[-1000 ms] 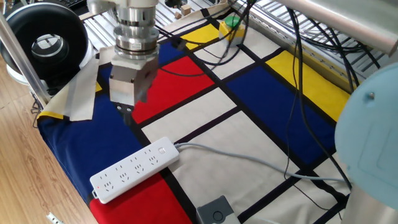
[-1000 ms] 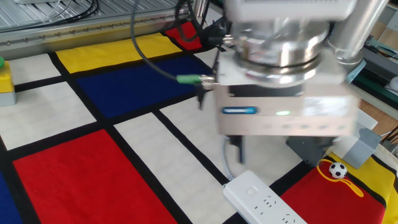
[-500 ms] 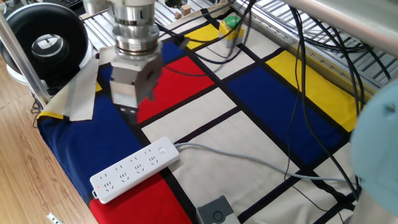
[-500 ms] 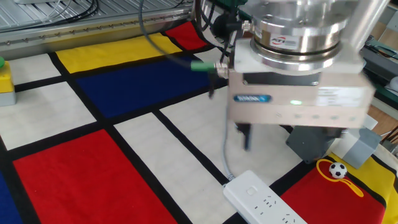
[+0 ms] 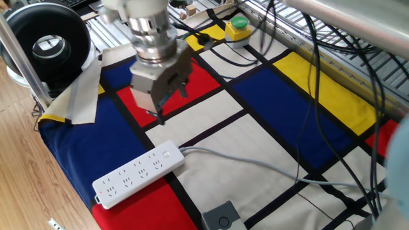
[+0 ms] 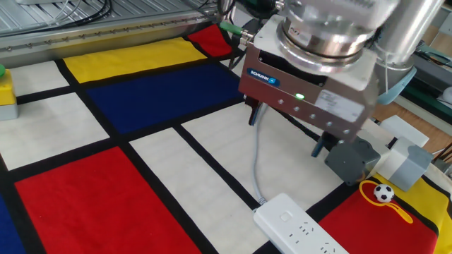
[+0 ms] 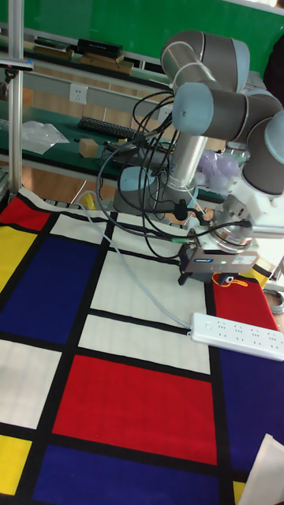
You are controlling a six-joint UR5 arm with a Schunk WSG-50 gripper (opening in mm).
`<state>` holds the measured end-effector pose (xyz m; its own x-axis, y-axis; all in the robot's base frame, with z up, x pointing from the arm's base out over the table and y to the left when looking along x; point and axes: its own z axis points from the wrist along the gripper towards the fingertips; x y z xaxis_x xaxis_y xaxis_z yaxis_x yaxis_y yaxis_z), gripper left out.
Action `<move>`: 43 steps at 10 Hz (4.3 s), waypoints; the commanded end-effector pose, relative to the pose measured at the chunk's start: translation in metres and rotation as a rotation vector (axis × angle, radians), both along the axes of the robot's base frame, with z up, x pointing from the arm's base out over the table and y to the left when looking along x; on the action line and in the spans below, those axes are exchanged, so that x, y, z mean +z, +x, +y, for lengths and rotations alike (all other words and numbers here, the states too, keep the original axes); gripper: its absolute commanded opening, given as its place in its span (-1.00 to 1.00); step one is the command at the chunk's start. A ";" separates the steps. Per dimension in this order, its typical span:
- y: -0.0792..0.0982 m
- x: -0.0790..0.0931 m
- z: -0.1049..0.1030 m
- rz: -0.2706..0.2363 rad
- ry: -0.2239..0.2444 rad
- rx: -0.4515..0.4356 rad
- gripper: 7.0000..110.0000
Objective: Turn off the power strip by pressing the button
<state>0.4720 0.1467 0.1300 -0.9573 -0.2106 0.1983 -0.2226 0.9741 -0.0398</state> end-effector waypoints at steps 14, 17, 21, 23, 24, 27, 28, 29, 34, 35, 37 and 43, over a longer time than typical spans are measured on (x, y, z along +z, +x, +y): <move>0.003 -0.055 -0.022 -0.006 -0.006 -0.059 0.57; 0.007 -0.055 -0.026 -0.026 -0.024 -0.082 0.57; 0.009 -0.055 -0.028 -0.033 -0.035 -0.085 0.57; 0.030 -0.028 -0.021 -0.033 -0.009 -0.102 0.15; 0.040 -0.003 -0.016 -0.035 0.019 -0.086 0.15; 0.042 0.054 0.011 -0.033 0.170 0.027 0.15; 0.038 0.075 0.024 -0.027 0.213 0.026 0.15; 0.036 0.095 0.014 -0.024 0.157 0.010 0.15; 0.015 0.131 0.020 -0.022 0.164 0.086 0.15; 0.009 0.137 0.037 -0.027 0.235 0.082 0.15; 0.004 0.141 0.042 -0.028 0.258 0.099 0.15; 0.036 0.183 0.193 -0.293 0.953 0.719 0.15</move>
<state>0.4903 0.2809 0.2790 -0.7457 -0.6355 -0.2004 -0.6442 0.6106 0.4607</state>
